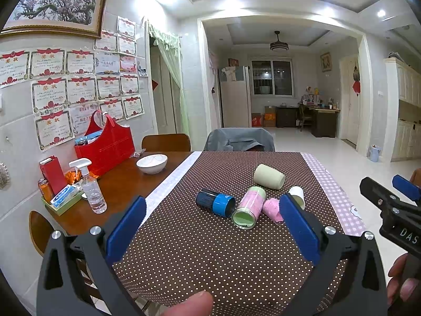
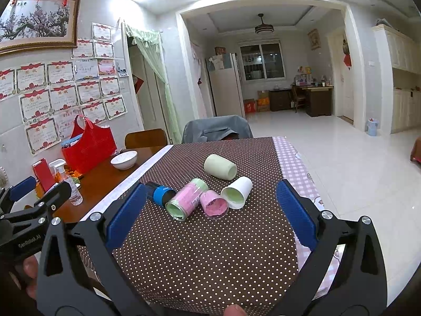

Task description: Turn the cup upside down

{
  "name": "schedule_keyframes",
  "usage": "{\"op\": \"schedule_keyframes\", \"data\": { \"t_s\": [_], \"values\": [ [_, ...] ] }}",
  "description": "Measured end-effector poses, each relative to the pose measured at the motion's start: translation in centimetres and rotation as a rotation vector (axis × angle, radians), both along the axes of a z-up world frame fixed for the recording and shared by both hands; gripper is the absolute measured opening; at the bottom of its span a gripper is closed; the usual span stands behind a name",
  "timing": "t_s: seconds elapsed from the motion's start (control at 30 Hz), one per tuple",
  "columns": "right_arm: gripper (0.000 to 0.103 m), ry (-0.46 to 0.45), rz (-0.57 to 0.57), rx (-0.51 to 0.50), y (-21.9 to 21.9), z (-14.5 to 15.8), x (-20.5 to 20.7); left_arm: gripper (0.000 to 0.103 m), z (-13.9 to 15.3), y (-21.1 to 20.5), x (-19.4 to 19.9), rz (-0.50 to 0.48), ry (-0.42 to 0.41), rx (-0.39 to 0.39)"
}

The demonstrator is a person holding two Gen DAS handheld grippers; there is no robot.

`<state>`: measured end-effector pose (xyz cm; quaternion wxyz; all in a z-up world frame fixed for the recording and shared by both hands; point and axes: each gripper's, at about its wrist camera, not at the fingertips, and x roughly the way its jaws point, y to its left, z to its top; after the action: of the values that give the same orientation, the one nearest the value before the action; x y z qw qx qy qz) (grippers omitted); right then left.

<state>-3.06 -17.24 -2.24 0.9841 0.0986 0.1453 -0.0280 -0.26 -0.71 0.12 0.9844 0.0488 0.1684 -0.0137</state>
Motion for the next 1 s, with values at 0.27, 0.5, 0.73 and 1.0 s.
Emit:
{"op": "schedule_keyframes", "data": {
  "t_s": [0.27, 0.5, 0.73, 1.0],
  "values": [
    [0.097, 0.015, 0.001, -0.008, -0.1, -0.3, 0.8, 0.099, -0.1, 0.4, 1.5, 0.010, 0.018, 0.000],
    [0.097, 0.049, 0.012, -0.019, -0.5, -0.6, 2.9, 0.099, -0.2, 0.7, 3.2, 0.012, 0.040, 0.013],
    [0.097, 0.104, 0.006, -0.035, -1.6, -1.4, 6.1, 0.099, -1.5, 0.3, 6.8, 0.007, 0.088, 0.051],
    [0.097, 0.220, -0.008, 0.008, -3.6, -4.2, 10.8, 0.099, -5.3, 0.0, 12.7, -0.013, 0.225, 0.108]
  ]
}}
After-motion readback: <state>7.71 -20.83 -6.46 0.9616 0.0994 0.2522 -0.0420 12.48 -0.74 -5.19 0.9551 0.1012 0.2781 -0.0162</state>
